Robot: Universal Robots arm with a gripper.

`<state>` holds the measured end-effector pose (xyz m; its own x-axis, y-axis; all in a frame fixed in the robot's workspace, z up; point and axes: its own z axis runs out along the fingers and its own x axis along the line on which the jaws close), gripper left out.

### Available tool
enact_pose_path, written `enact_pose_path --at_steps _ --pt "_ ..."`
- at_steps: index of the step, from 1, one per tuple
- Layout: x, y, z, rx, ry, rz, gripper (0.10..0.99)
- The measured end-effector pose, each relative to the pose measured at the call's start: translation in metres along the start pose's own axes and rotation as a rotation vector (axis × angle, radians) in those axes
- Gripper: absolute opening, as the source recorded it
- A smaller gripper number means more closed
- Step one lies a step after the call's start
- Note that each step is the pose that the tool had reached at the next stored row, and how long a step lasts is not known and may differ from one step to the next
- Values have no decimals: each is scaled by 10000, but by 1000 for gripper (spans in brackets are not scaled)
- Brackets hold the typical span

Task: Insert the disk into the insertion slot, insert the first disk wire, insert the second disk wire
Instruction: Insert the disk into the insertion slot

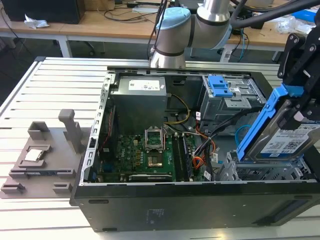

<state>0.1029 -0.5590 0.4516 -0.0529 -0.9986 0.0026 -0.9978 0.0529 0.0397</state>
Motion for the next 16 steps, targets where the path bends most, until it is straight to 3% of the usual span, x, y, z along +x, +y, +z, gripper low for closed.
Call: enact_pose_path --at_steps 8,16 --pt "-66 0 78 0 2 -61 365" --pt "-82 -5 241 -1 4 -93 365"
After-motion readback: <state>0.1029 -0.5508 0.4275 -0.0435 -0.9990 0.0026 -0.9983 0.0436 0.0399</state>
